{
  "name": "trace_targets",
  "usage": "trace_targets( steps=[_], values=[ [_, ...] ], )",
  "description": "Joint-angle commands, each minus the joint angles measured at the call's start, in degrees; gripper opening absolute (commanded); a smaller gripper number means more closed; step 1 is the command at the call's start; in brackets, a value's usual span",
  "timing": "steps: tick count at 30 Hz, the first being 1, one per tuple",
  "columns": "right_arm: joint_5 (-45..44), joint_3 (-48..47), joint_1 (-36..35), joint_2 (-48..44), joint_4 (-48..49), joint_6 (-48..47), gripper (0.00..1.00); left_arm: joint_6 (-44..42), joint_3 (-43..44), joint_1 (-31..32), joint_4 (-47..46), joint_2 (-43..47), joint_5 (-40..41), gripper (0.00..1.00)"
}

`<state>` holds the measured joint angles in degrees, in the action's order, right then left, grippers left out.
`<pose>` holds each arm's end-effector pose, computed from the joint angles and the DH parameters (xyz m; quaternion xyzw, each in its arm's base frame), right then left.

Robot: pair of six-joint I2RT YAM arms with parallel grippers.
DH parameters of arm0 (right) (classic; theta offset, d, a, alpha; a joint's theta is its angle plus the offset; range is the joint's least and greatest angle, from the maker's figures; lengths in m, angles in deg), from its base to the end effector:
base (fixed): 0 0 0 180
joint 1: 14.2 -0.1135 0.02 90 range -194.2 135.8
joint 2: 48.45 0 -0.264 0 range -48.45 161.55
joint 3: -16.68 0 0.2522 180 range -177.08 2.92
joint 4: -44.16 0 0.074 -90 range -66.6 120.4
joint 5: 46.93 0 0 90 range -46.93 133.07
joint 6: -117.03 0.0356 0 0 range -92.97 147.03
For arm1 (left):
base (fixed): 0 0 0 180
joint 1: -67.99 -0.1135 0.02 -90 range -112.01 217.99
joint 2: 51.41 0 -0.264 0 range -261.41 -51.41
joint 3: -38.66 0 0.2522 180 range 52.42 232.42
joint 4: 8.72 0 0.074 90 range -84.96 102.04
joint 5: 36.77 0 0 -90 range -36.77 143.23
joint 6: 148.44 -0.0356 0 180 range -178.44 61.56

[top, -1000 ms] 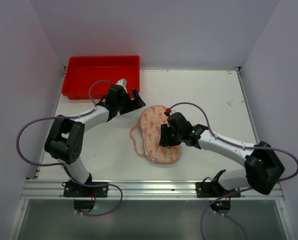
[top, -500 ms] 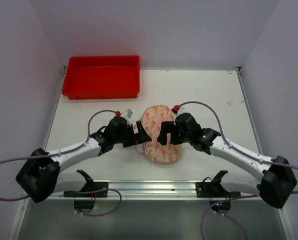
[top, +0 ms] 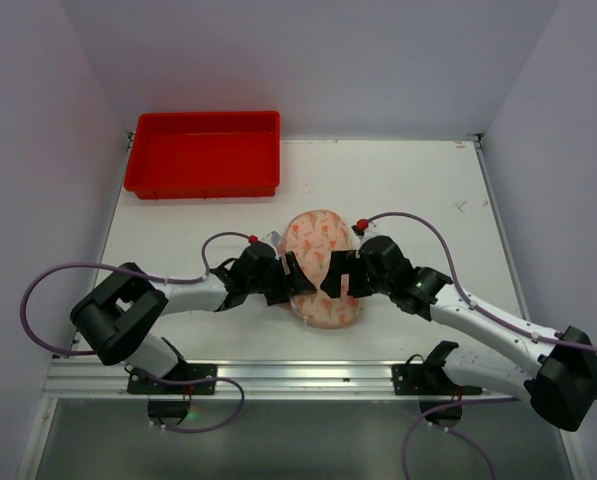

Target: Unzip the laundry bag and remove the bra

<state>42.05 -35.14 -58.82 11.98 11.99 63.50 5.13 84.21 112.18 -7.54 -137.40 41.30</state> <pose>0.1585 0.1555 0.2338 -0.0609 0.9071 0.2645 0.3217 0.1919 -0.1969 0.1410 -0.1107 0.9015 -0.3851 0.1637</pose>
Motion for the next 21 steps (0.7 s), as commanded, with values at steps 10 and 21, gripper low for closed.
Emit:
trace_targets(
  steps=[10, 21],
  values=[
    [0.40, 1.32, -0.12, -4.43, 0.92, 0.00, 0.85, 2.25, 9.86, 0.29, -1.66, -2.07, 3.48, 0.02],
    [3.30, 1.07, -2.14, 0.04, 4.09, 3.08, 0.51, 12.27, 9.34, 0.29, -1.05, -0.05, 13.22, 0.00]
  ],
)
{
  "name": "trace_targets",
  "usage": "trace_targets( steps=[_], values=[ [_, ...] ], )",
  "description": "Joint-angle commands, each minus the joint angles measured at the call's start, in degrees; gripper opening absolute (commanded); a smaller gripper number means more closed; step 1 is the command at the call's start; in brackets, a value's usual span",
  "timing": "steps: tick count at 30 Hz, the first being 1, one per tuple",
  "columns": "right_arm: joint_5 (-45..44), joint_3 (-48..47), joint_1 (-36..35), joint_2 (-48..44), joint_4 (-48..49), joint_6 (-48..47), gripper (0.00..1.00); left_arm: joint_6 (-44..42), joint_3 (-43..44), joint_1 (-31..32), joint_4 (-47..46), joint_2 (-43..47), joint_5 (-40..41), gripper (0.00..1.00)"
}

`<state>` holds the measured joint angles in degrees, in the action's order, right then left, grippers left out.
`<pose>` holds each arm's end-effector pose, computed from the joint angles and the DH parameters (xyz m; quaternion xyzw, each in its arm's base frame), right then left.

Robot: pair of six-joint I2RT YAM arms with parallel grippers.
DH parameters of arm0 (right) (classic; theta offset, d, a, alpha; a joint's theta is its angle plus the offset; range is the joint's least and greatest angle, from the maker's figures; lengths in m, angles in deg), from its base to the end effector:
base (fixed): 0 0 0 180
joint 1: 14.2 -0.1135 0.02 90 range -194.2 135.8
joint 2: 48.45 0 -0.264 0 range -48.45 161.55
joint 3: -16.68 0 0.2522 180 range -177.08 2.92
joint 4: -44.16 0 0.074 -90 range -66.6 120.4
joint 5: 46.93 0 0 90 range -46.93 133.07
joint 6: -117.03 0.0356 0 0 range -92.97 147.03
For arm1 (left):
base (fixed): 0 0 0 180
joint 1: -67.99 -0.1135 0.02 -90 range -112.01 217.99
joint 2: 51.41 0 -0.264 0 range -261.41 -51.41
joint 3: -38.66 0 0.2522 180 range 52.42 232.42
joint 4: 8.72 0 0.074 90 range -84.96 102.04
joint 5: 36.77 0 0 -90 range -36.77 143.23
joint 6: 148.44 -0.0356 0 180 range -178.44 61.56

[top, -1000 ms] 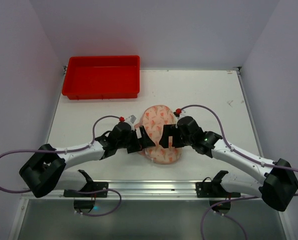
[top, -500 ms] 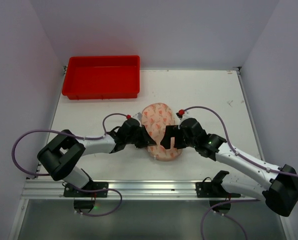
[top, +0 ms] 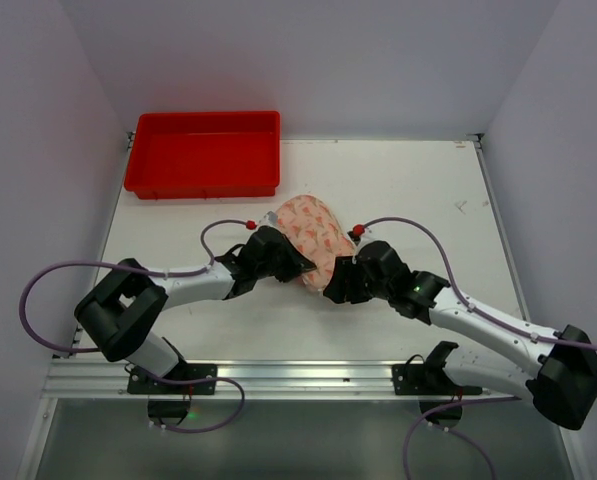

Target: Unzip the laundry bag and remove the bra

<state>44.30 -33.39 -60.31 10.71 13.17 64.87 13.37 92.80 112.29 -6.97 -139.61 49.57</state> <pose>0.1503 0.1573 0.2298 -0.0699 0.9039 0.2894 0.3072 0.2199 -0.2178 0.1720 -0.1974 0.8677 -0.4013 0.2167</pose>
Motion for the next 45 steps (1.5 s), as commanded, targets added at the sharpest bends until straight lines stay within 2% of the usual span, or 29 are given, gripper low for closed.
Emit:
trace_targets(
  steps=[1, 7, 13, 20, 24, 32, 40, 45],
  values=[
    [1.40, -0.95, -0.91, 1.66, 3.08, 1.88, 0.50, 5.00, 0.58, 0.18, -1.70, 2.42, 5.33, 0.00],
    [3.68, -1.92, -1.71, 5.87, 5.89, 2.50, 0.51, 7.11, 0.40, 0.18, -1.00, 3.91, 7.35, 0.00],
    [4.74, -2.09, -1.71, 9.22, 9.76, 4.60, 0.59, 9.22, -0.92, 0.18, -1.96, 5.67, 7.88, 0.00],
    [4.83, 0.01, -1.71, 9.05, 16.88, 7.24, 0.58, 11.77, -3.90, 0.18, -4.68, 7.17, 7.79, 0.00],
    [3.87, 1.42, -1.71, 8.43, 21.79, 8.21, 0.54, 12.48, -4.70, 0.18, -5.65, 7.52, 7.79, 0.00],
    [3.69, 3.27, -1.62, 9.22, 25.75, 10.76, 0.42, 14.23, -6.28, 0.27, -8.20, 8.05, 7.53, 0.00],
    [2.02, 3.62, -1.62, 9.57, 25.41, 11.64, 0.31, 14.23, -6.54, 0.27, -8.03, 8.75, 7.88, 0.00],
    [1.40, 3.88, -1.62, 9.75, 25.15, 11.81, 0.19, 14.15, -6.63, 0.27, -8.03, 9.01, 7.88, 0.00]
  ],
)
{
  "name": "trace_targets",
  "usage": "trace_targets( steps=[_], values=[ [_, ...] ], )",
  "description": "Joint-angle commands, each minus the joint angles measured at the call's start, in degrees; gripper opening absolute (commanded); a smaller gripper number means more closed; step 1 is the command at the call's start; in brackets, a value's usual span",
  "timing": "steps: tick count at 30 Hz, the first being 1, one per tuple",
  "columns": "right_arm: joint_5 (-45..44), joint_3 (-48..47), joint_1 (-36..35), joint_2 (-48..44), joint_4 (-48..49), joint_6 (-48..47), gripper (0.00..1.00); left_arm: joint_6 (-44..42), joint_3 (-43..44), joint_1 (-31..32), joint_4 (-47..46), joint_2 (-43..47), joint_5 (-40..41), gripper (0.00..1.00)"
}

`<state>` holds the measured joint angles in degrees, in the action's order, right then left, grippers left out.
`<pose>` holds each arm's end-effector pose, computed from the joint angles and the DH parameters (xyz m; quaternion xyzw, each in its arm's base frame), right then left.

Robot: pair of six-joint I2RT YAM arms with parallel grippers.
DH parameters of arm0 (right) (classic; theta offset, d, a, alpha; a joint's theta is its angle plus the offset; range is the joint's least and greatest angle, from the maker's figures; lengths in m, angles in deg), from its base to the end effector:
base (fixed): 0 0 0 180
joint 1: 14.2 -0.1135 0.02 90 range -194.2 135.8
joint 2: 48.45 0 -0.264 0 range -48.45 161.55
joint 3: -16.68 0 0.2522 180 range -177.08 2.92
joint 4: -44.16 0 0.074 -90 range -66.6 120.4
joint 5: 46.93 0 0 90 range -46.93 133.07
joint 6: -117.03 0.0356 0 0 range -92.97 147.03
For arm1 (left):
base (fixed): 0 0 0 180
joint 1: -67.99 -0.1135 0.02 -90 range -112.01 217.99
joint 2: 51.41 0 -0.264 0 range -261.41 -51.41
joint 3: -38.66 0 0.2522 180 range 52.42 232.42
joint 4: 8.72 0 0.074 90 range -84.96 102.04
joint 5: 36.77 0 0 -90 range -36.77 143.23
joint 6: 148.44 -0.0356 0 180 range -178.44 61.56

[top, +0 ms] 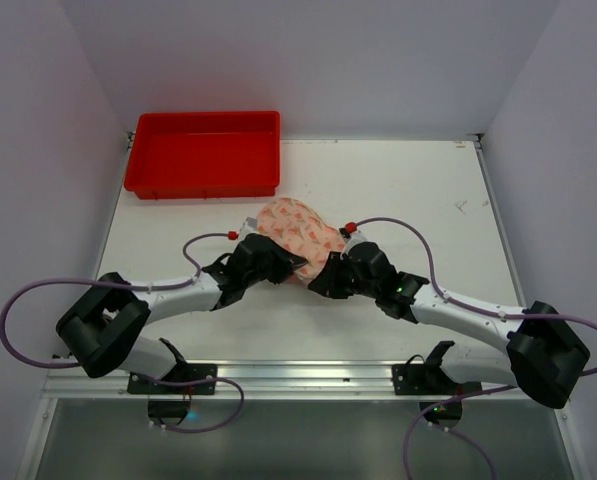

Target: Unzip the laundry bag and remove the bra

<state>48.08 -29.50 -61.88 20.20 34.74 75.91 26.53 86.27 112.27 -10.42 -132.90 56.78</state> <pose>0.1659 0.1869 0.2052 -0.0121 0.8735 0.3876 0.2944 0.2042 -0.1960 0.1757 -0.3182 0.8152 -0.4250 0.2316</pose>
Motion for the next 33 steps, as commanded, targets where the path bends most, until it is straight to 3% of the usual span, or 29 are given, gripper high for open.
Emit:
trace_targets(
  steps=[1, 4, 10, 14, 20, 22, 24, 26, 28, 29, 31, 32, 33],
  values=[
    [-2.73, -0.01, -0.04, 0.00, 3.14, 0.78, 0.12, 1.08, -0.18, 0.29, -4.49, 2.48, 0.84, 0.00],
    [-4.22, 0.08, -0.04, -0.52, 2.26, 0.51, 0.00, 0.81, -0.36, 0.29, -4.31, 3.09, 0.75, 0.00],
    [-6.42, 0.61, 1.00, -4.47, -3.10, -1.51, 0.00, -2.26, -0.71, -0.32, -1.51, 4.58, 1.28, 0.00],
    [-8.17, 0.00, 4.08, -9.83, -13.09, -5.10, 0.00, -7.17, -2.29, -3.48, 0.87, 6.08, -1.96, 0.00],
    [-7.83, -2.28, 11.38, -15.55, -24.80, -15.65, 0.00, -29.30, -1.94, -11.22, 3.77, 4.51, -15.82, 0.00],
    [-5.38, -3.17, 11.64, -15.21, -25.61, -20.30, 0.00, -40.80, -0.45, -12.19, 3.52, 2.14, -22.22, 0.00],
    [0.57, -4.14, 11.56, -13.10, -25.00, -24.08, 0.00, -49.93, 4.09, -12.45, 7.97, -1.80, -23.50, 0.00],
    [4.81, -4.57, 10.95, -10.48, -22.55, -25.41, 0.00, -53.75, 7.10, -12.45, 12.99, -4.10, -25.78, 0.00],
    [5.97, -5.63, 7.80, -8.36, -21.39, -25.68, 0.00, -55.96, 10.35, -12.63, 15.27, -5.95, -26.05, 0.10],
    [5.62, -7.46, 6.39, -7.13, -20.95, -25.51, 0.00, -55.96, 11.15, -12.80, 15.37, -6.13, -25.79, 0.27],
    [5.62, -9.49, 2.01, -2.65, -20.34, -24.37, 0.00, -54.31, 12.82, -13.51, 19.40, -5.26, -24.39, 0.51],
    [5.88, -11.67, 0.67, -1.07, -19.46, -23.75, 0.00, -53.51, 13.17, -13.68, 20.55, -4.73, -22.82, 0.84],
    [6.32, -12.74, -0.47, 2.25, -18.85, -22.18, 0.00, -51.24, 13.87, -13.86, 21.87, -2.90, -21.67, 0.93]
  ],
)
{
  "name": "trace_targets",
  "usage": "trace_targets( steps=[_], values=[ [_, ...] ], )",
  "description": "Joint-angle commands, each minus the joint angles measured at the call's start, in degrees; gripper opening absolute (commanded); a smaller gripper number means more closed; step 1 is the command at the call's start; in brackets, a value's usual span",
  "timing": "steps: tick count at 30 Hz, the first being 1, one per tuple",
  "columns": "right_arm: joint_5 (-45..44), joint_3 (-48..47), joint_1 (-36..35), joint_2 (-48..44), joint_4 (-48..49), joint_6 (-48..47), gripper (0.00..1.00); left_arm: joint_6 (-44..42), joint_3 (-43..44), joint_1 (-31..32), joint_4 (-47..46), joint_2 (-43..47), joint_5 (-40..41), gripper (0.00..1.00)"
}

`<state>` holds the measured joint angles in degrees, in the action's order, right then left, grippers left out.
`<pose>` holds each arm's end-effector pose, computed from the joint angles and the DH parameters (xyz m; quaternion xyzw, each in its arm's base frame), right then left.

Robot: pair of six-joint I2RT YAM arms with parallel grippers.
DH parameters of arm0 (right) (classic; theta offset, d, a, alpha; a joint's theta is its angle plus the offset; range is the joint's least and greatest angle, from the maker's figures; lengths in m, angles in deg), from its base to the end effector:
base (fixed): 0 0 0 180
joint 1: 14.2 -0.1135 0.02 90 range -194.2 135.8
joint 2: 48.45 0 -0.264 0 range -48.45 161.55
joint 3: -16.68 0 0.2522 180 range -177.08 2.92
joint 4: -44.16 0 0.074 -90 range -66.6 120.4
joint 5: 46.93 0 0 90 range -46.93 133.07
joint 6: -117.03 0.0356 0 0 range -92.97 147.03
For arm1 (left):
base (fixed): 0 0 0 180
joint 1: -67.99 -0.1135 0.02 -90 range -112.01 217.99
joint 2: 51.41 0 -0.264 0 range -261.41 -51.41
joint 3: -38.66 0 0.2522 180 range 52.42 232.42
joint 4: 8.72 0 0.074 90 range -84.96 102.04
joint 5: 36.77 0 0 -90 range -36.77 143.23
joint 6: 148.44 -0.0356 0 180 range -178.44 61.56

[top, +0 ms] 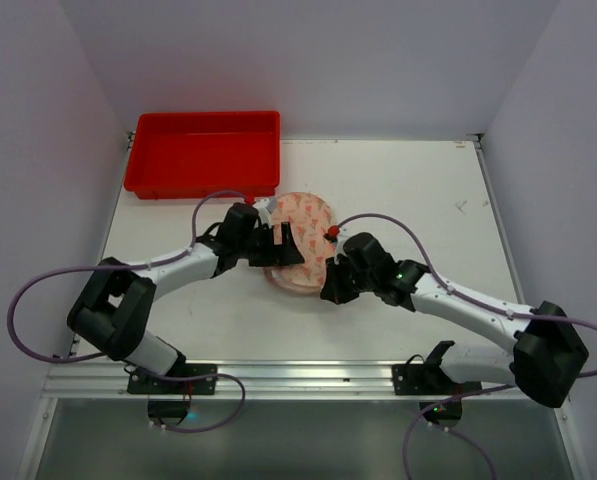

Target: Unzip the laundry bag and remove the bra

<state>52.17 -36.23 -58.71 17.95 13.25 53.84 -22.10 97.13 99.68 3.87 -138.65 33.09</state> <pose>0.1654 0.1705 0.2202 -0.1718 0.9033 0.2846 0.2712 0.2565 -0.1727 0.1848 0.0356 0.8994 -0.3589 0.2470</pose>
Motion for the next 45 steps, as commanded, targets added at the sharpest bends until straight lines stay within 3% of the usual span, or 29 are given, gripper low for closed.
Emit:
trace_targets(
  steps=[1, 5, 11, 15, 20, 25, 28, 30, 31, 32, 35, 45],
  values=[
    [3.10, -6.80, -5.39, 6.02, 3.60, 0.69, 0.00, -1.37, 3.10, -1.45, 10.46, 4.00, 3.60, 0.99],
    [4.17, -10.49, -8.04, 12.79, 8.70, 4.12, 0.00, 5.31, 1.09, -1.54, 16.45, 11.81, 13.62, 1.00],
    [6.71, -14.62, -8.84, 19.90, 10.38, 5.36, 0.00, 20.34, -10.15, -1.45, 18.30, 29.39, 25.74, 1.00],
    [6.89, -15.77, -9.54, 21.76, 10.20, 5.10, 0.00, 29.73, -18.14, -1.27, 16.91, 38.62, 24.11, 1.00],
    [6.72, -16.13, -9.89, 22.47, 10.20, 5.27, 0.00, 33.88, -21.76, 3.55, 11.20, 35.40, 21.02, 0.99],
    [6.37, -16.65, -10.16, 22.91, 9.50, 5.18, 0.00, 36.00, -22.30, 6.20, -0.21, 28.89, 21.29, 0.94],
    [5.93, -16.57, -10.24, 22.73, 9.15, 5.18, 0.00, 36.00, -21.42, 6.37, -3.13, 24.94, 21.64, 0.84],
    [4.88, -16.48, -10.24, 22.56, 8.10, 5.10, 0.00, 35.91, -20.89, 6.55, -4.27, 23.01, 21.72, 0.67],
    [4.26, -16.48, -10.24, 22.12, 7.49, 4.92, 0.00, 35.91, -20.80, 6.55, -4.28, 22.65, 21.81, 0.57],
    [3.73, -16.04, -10.33, 21.68, 6.00, 4.75, 0.00, 35.91, -20.98, 6.55, -4.28, 22.64, 21.90, 0.34],
    [-0.57, -14.20, -9.89, 18.97, 2.22, 3.96, 0.00, 35.91, -21.68, 6.55, -3.05, 23.87, 22.51, 0.00],
    [-3.38, -0.93, 3.90, 10.79, -3.33, 5.62, 0.00, 35.64, -25.28, 6.55, 0.73, 29.32, 20.41, 0.00]
  ],
)
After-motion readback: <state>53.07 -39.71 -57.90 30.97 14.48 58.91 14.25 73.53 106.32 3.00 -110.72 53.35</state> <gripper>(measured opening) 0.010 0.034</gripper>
